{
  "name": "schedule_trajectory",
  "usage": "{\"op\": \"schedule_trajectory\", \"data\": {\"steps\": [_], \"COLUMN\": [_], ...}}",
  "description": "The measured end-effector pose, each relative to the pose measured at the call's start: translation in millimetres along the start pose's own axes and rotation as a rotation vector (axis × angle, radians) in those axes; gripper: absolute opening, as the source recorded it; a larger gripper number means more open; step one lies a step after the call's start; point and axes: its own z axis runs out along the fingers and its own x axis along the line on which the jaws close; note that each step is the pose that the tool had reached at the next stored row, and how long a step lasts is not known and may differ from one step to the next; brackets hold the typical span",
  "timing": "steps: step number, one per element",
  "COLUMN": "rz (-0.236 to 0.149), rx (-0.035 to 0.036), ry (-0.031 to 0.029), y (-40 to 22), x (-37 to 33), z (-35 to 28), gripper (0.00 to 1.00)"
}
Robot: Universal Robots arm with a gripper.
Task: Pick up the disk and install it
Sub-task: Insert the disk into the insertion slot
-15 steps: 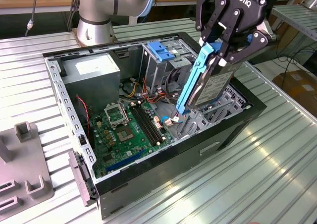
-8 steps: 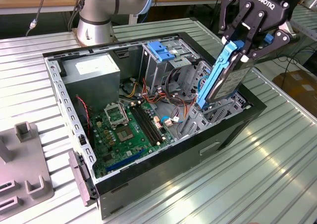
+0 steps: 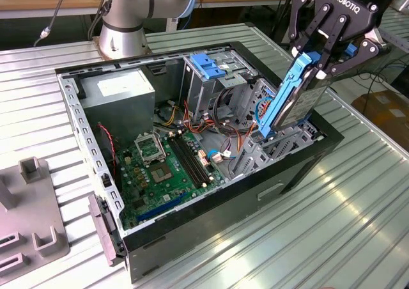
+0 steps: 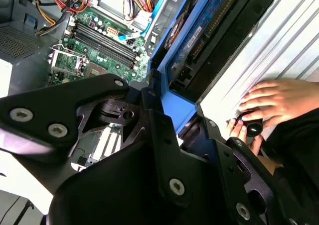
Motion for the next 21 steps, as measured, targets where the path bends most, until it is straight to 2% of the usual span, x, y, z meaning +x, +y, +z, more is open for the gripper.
{"op": "schedule_trajectory", "data": {"steps": [13, 21], "rz": [-0.005, -0.022], "rx": [0.0000, -0.0002], "ry": [-0.0001, 0.0001], "y": [0.0, 0.1], "x": [-0.3, -4.9], "z": [0.4, 8.5], "gripper": [0.37, 0.37]}}
